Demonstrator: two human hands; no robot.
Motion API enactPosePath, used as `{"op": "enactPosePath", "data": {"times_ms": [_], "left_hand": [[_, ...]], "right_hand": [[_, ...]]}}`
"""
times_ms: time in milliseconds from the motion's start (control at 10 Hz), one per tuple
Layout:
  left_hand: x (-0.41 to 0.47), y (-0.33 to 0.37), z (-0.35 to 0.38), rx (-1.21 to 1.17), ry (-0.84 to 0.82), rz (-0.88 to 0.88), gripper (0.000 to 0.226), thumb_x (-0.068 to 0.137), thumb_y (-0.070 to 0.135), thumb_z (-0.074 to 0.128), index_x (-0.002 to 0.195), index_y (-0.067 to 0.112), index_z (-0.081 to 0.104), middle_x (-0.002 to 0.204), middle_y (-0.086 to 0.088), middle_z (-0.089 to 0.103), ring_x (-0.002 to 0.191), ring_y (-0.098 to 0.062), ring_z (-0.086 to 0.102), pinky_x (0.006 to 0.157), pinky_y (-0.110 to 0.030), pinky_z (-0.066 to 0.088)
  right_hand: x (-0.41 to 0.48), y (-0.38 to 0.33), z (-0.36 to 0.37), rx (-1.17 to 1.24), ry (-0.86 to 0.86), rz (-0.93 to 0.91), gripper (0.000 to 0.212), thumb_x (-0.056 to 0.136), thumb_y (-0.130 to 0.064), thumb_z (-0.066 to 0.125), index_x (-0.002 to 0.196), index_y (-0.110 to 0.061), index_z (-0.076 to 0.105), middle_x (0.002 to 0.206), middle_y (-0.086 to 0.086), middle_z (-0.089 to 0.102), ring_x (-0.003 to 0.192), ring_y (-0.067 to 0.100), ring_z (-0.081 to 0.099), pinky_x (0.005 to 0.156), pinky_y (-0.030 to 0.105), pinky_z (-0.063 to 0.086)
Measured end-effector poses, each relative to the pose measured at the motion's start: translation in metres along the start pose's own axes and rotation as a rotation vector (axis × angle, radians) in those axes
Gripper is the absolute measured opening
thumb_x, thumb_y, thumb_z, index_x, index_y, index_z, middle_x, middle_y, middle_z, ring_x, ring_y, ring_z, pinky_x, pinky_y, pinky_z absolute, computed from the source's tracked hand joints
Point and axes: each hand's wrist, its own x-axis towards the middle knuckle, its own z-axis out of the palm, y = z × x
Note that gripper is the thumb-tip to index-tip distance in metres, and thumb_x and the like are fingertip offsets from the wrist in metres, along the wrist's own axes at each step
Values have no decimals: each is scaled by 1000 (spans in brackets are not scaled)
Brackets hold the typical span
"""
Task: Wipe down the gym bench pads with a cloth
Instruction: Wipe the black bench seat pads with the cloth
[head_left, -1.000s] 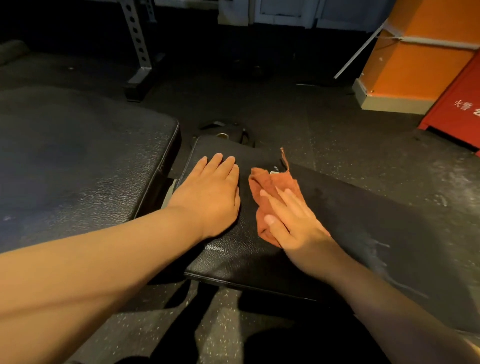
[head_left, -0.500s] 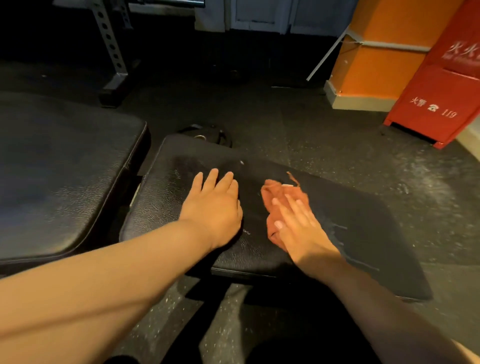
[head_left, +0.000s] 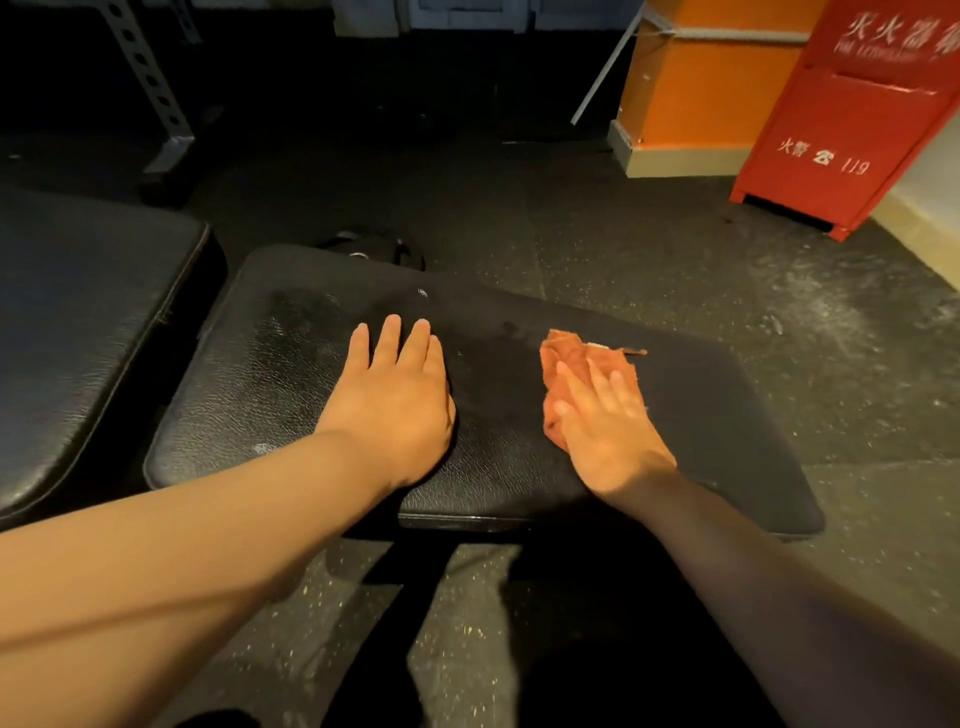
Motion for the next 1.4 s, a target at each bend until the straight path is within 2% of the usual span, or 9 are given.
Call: {"op": "enactPosePath", "data": {"times_ms": [100, 300, 400, 600, 700, 800, 1100, 1300, 1400], "left_hand": [[-1, 1, 1, 1, 13, 8, 64, 103, 41, 13, 158, 7, 9, 167, -10, 4, 153, -36, 0, 122, -55, 6], [0, 33, -3, -43, -54, -57, 67, 104, 39, 20, 156, 2, 3, 166, -17, -4, 151, -40, -11, 120, -61, 0], [2, 44, -3, -38, -48, -34, 66, 104, 38, 17, 156, 2, 0, 165, -18, -7, 150, -42, -13, 119, -63, -2], [0, 43, 0, -58, -18, -14, 69, 101, 45, 11, 157, 4, 7, 166, -16, -1, 151, -40, -8, 119, -63, -1], [0, 45, 2, -29, -13, 49, 69, 101, 46, 9, 158, 7, 7, 167, -13, -1, 152, -39, -7, 120, -61, 0], [2, 48, 2, 8, -13, 102, 66, 103, 43, 8, 158, 7, 6, 167, -13, -1, 152, -39, -6, 121, -59, 2], [8, 68, 4, -11, -21, 115, 66, 103, 41, 8, 157, 4, 3, 166, -15, -3, 152, -37, -9, 121, -59, 1], [8, 70, 0, -3, -36, 116, 67, 102, 42, 8, 157, 5, 3, 166, -14, -4, 152, -37, -8, 121, -59, 2], [9, 70, 1, -11, -26, 115, 67, 102, 43, 11, 157, 5, 6, 167, -14, -1, 153, -36, -6, 121, -58, 2]], "right_hand": [[-30, -17, -9, 72, -47, 23, 71, 102, -55, -8, 159, -19, 13, 168, 3, 10, 155, 19, 3, 124, 45, 9], [-49, 55, -16, -79, 68, -178, 54, 99, -13, 37, 152, -2, 37, 165, 12, 21, 154, 26, 13, 122, 50, 20], [-10, 54, -6, -39, 60, 177, 63, 95, -34, 15, 156, -19, 19, 163, 1, 15, 146, 27, 21, 118, 50, 21], [-67, -10, -9, 132, 91, -174, 52, 108, -36, 24, 152, -13, 39, 162, -4, 18, 153, 9, 9, 122, 22, -2], [-73, 45, -8, 58, 22, -246, 51, 106, -27, 29, 153, -9, 36, 166, 3, 21, 155, 15, 10, 126, 36, 7], [-32, 80, -1, -19, 37, 112, 65, 95, -30, 15, 152, -7, 36, 166, 8, 17, 152, 29, 18, 122, 51, 16], [-70, 75, -1, -54, 25, -196, 51, 106, -27, 27, 154, -10, 36, 166, 0, 20, 154, 18, 10, 125, 42, 11], [-21, 69, 3, 24, 81, 249, 65, 95, -39, 12, 148, -12, 37, 151, 15, 40, 140, 36, 35, 115, 50, 27], [-58, 22, 2, 134, 85, -37, 55, 107, -40, 20, 154, -15, 36, 161, 9, 33, 152, 24, 18, 123, 40, 16]]}}
